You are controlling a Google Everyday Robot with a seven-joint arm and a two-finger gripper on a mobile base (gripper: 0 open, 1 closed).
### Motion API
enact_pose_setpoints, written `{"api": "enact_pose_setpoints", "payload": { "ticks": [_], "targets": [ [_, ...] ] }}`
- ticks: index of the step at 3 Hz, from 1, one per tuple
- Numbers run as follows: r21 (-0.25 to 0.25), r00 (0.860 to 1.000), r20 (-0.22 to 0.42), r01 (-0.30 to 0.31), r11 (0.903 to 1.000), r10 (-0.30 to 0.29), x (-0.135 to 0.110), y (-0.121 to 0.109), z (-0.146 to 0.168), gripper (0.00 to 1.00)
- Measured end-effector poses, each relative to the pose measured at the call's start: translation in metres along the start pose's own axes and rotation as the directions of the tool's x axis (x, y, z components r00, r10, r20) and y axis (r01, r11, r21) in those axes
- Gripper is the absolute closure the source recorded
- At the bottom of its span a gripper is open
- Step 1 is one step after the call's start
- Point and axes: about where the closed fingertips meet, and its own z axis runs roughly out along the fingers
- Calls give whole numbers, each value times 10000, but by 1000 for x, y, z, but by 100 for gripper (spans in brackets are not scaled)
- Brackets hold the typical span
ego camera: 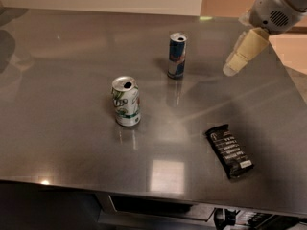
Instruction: Knock redbull can over
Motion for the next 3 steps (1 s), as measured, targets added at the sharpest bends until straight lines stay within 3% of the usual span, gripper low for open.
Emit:
{"api": "enact_pose_setpoints", "payload": {
  "ticks": [1,3],
  "targets": [
    [-76,9960,869,-211,9997,216,-25,-22,31,0],
    [-438,9671,2484,-449,9980,544,-69,-33,91,0]
  ]
}}
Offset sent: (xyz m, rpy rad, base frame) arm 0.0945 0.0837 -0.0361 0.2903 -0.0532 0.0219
